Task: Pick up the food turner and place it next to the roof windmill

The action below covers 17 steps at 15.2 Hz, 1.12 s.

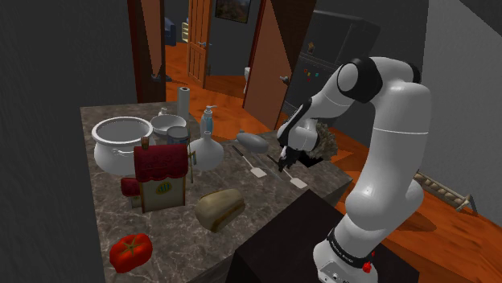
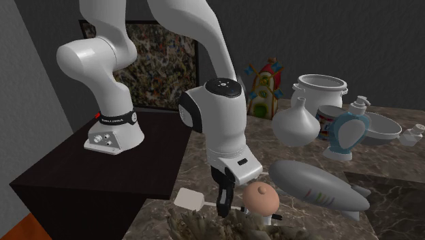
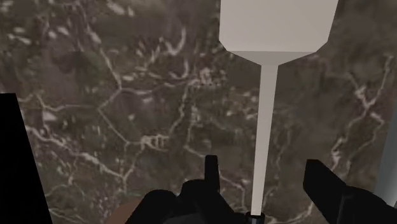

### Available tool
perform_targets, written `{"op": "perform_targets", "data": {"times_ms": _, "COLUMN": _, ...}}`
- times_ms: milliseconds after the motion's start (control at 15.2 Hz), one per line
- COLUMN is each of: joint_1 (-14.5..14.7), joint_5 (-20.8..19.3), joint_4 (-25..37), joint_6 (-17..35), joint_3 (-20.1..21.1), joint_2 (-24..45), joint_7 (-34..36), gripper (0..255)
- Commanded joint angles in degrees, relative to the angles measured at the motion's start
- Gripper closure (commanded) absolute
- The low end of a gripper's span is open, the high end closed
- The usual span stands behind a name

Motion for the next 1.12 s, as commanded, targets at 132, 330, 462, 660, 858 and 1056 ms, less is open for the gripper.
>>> {"op": "perform_targets", "data": {"times_ms": 132, "joint_1": 0.0, "joint_5": 0.0, "joint_4": 0.0, "joint_6": 0.0, "joint_3": 0.0, "joint_2": 0.0, "joint_7": 0.0, "gripper": 255}}
{"op": "perform_targets", "data": {"times_ms": 330, "joint_1": 0.0, "joint_5": 0.0, "joint_4": 0.0, "joint_6": 0.0, "joint_3": 0.0, "joint_2": 0.0, "joint_7": 0.0, "gripper": 255}}
{"op": "perform_targets", "data": {"times_ms": 462, "joint_1": 0.0, "joint_5": 0.0, "joint_4": 0.0, "joint_6": 0.0, "joint_3": 0.0, "joint_2": 0.0, "joint_7": 0.0, "gripper": 255}}
{"op": "perform_targets", "data": {"times_ms": 660, "joint_1": 0.98, "joint_5": -1.26, "joint_4": -0.44, "joint_6": -1.24, "joint_3": -1.24, "joint_2": -1.67, "joint_7": 1.02, "gripper": 255}}
{"op": "perform_targets", "data": {"times_ms": 858, "joint_1": 2.37, "joint_5": -3.33, "joint_4": -1.02, "joint_6": -3.15, "joint_3": -3.05, "joint_2": -4.19, "joint_7": 2.66, "gripper": 255}}
{"op": "perform_targets", "data": {"times_ms": 1056, "joint_1": 3.59, "joint_5": -5.59, "joint_4": -1.47, "joint_6": -5.1, "joint_3": -4.72, "joint_2": -6.68, "joint_7": 4.4, "gripper": 255}}
